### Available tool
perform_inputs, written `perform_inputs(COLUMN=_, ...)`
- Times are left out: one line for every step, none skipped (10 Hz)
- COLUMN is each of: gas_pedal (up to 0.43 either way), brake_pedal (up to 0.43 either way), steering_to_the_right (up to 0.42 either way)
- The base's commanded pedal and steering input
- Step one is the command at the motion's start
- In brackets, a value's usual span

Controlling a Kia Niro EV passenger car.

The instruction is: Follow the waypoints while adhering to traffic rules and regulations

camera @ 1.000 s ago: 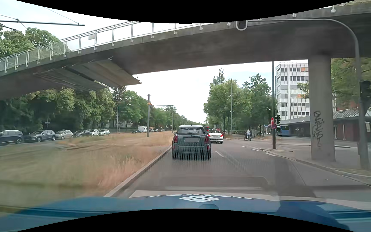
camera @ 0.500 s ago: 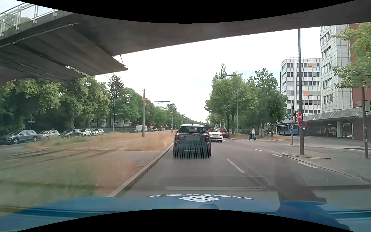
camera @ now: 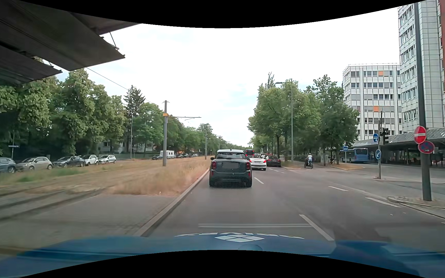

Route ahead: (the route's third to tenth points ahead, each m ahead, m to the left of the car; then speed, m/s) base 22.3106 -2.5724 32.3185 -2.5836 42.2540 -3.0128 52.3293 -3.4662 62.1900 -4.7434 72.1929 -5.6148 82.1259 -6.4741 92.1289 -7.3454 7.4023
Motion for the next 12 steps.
perform_inputs(gas_pedal=0.209, brake_pedal=0.000, steering_to_the_right=-0.008)
perform_inputs(gas_pedal=0.209, brake_pedal=0.000, steering_to_the_right=-0.011)
perform_inputs(gas_pedal=0.209, brake_pedal=0.000, steering_to_the_right=-0.013)
perform_inputs(gas_pedal=0.209, brake_pedal=0.000, steering_to_the_right=-0.015)
perform_inputs(gas_pedal=0.209, brake_pedal=0.000, steering_to_the_right=-0.015)
perform_inputs(gas_pedal=0.228, brake_pedal=0.000, steering_to_the_right=-0.015)
perform_inputs(gas_pedal=0.248, brake_pedal=0.000, steering_to_the_right=-0.016)
perform_inputs(gas_pedal=0.260, brake_pedal=0.000, steering_to_the_right=-0.016)
perform_inputs(gas_pedal=0.280, brake_pedal=0.000, steering_to_the_right=-0.016)
perform_inputs(gas_pedal=0.280, brake_pedal=0.000, steering_to_the_right=-0.015)
perform_inputs(gas_pedal=0.280, brake_pedal=0.000, steering_to_the_right=-0.013)
perform_inputs(gas_pedal=0.280, brake_pedal=0.000, steering_to_the_right=-0.011)
